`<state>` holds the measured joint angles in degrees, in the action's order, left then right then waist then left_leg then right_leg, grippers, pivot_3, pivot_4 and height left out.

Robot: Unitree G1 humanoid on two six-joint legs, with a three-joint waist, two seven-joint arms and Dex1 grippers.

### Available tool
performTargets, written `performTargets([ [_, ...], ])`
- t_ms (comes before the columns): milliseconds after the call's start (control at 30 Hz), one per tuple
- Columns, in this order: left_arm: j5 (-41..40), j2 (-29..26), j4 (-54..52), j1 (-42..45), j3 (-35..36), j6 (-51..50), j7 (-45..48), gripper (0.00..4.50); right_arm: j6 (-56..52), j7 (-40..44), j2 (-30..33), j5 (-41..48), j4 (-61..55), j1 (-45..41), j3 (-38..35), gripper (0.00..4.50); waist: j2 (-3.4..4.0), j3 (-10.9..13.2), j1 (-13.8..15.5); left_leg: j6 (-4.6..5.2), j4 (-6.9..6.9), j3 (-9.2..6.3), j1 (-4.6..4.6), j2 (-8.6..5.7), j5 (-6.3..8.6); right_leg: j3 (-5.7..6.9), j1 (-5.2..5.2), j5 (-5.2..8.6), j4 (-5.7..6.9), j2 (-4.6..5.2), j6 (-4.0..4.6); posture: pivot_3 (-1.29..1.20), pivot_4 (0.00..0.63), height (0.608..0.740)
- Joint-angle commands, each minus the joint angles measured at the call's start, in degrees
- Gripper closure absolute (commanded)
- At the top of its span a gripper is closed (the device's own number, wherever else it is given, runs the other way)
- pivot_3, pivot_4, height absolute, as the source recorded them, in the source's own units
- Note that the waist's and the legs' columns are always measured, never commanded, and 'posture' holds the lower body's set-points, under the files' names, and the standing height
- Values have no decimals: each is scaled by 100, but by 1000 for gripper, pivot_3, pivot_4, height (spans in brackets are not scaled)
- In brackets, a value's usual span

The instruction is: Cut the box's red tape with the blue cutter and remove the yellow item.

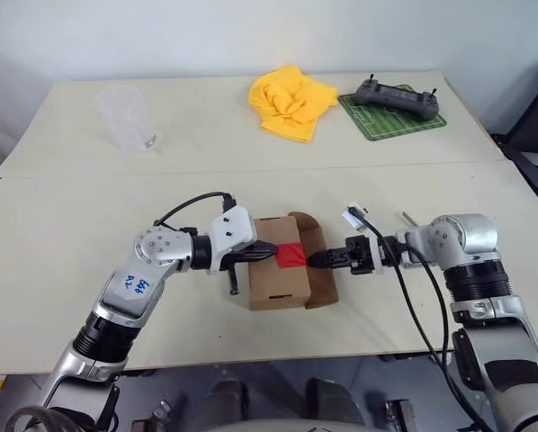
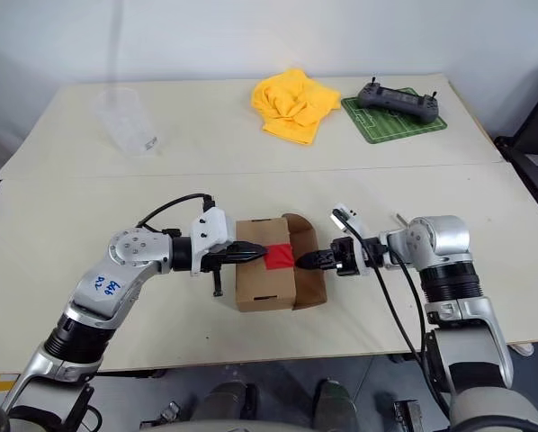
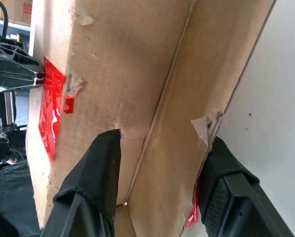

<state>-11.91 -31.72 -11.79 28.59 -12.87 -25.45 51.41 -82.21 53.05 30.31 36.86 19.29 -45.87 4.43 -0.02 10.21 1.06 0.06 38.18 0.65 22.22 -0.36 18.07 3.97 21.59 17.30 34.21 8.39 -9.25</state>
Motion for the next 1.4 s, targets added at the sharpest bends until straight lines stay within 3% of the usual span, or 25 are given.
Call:
performTargets([
  [33,144,-62,39,-95,-141,-86,-4,4500,6,-31,-121,-42,-48,-28,206,2367,0,-1,-23,0,0,1,-2,0,0,-1,0,0,2,0,0,0,150,740],
  [100,151,-55,39,-91,-142,-90,-11,4500,-22,-53,-151,-41,-73,-35,246,2367,0,-1,-50,-1,1,1,-4,0,0,-2,0,0,7,0,0,0,150,740],
  [167,156,-45,35,-92,-140,-94,-25,4500,10,-85,-145,-92,-77,-22,291,2752,0,-1,-84,-1,1,1,-5,1,0,-2,0,0,10,0,0,0,150,740],
  [333,142,-28,18,-119,-133,-96,-47,4500,-16,-55,43,-116,-226,-7,324,4365,-3,-3,-109,-1,-1,-2,-5,1,0,-2,0,0,10,0,0,0,150,740],
  [367,133,-23,21,-127,-133,-89,-48,4500,-31,-52,97,-109,-293,-9,305,4440,-6,-4,-103,-1,0,-3,-5,1,0,-2,0,0,11,0,0,0,150,740],
  [900,68,524,346,-17,-172,189,-76,4500,-496,-477,896,-109,-1042,-499,7,4440,-5,-3,37,0,3,-4,8,-4,0,1,5,0,0,4,0,0,150,740],
  [1067,192,1054,797,206,-432,536,-174,4500,-805,-546,1576,-188,-1367,-1154,328,4440,-4,-1,49,2,8,-6,20,-10,1,2,12,-1,-3,8,-3,0,150,740],
  [1400,429,1935,1757,698,-524,1149,-482,4500,-1029,-502,2328,-133,-1680,-2098,937,4440,-5,0,39,3,5,0,27,-8,2,5,19,-2,-11,7,-4,0,150,740],
])
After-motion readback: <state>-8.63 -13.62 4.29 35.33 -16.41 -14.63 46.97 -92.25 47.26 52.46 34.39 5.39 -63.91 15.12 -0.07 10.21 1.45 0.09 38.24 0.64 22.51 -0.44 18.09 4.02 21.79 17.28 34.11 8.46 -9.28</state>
